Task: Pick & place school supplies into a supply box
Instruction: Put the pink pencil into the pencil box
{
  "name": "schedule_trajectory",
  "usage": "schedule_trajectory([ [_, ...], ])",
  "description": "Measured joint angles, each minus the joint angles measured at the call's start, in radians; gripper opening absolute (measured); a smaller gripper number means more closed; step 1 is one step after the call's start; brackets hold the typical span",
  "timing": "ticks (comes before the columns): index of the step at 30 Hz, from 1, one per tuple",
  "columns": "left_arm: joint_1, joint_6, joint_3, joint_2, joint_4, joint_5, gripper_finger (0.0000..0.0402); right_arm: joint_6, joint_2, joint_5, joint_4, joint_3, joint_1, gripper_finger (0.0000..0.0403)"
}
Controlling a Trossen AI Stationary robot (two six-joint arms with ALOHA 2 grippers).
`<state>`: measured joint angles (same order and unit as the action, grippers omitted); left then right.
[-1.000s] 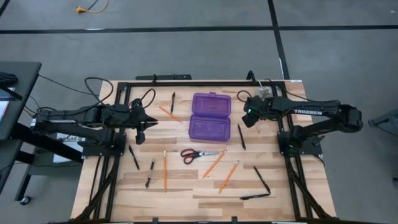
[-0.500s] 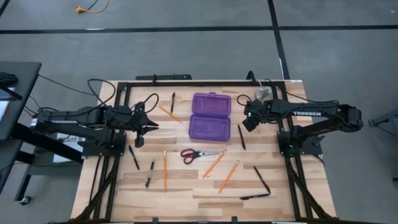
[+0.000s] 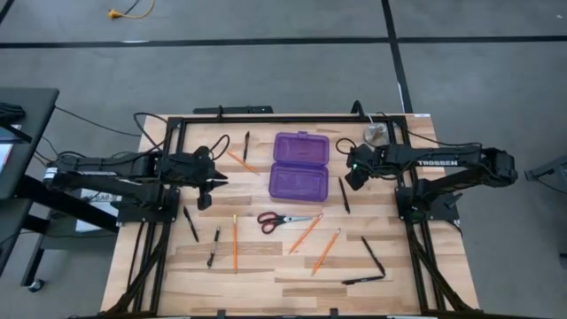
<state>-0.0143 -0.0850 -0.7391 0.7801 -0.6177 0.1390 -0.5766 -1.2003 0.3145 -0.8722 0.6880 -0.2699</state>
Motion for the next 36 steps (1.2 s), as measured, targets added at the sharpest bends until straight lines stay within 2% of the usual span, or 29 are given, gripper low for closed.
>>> schedule_trajectory([
  [8, -0.001, -0.002, 0.000, 0.057, 0.023, 0.035, 0.0148, -0.060, 0.000, 0.005, 0.024, 0.000, 0.024, 0.0188],
  [13, -0.013, -0.009, 0.000, 0.040, 0.007, 0.053, 0.0180, -0.045, 0.000, 0.018, 0.019, -0.006, -0.015, 0.0189],
  [18, -0.057, -0.009, 0.000, -0.008, -0.003, 0.055, 0.0190, 0.010, 0.000, -0.015, 0.042, -0.023, -0.104, 0.0188],
  [26, -0.081, -0.017, 0.000, -0.050, -0.002, 0.026, 0.0190, 0.081, 0.000, -0.139, 0.163, -0.134, -0.234, 0.0188],
  [36, -0.081, -0.017, 0.000, -0.047, -0.003, 0.024, 0.0190, 0.092, -0.029, -0.169, 0.272, -0.174, -0.263, 0.0188],
])
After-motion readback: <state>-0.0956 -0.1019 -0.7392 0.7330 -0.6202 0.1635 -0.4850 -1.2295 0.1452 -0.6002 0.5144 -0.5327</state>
